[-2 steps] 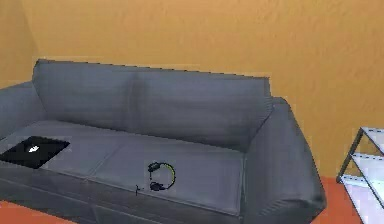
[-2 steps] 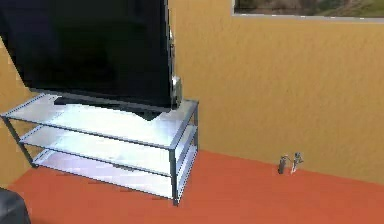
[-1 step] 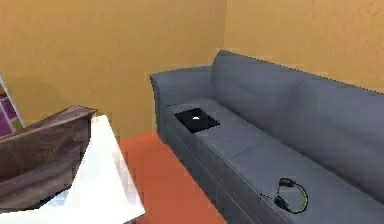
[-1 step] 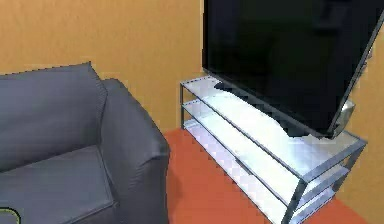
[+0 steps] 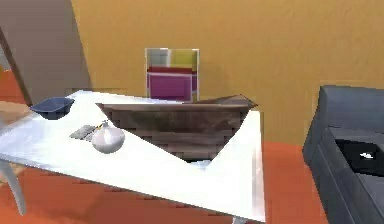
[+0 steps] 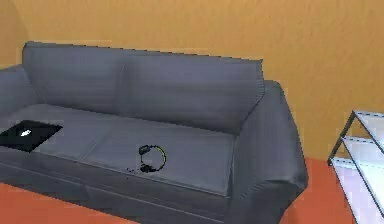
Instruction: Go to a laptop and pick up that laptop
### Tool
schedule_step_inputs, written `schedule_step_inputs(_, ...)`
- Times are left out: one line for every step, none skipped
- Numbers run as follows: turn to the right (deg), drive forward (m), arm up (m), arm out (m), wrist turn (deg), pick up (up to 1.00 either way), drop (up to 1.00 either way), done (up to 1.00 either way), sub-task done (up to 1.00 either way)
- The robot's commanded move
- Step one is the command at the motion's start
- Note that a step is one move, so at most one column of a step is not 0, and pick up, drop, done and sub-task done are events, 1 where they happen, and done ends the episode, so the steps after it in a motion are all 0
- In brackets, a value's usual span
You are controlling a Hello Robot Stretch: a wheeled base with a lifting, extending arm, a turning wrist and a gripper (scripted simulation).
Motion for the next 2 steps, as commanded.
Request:
schedule_step_inputs(-39.0, 0.0, 0.0, 0.0, 0.0, 0.0, 0.0, 0.0, 0.0)
schedule_step_inputs(45.0, 0.0, 0.0, 0.0, 0.0, 0.0, 0.0, 0.0, 0.0)
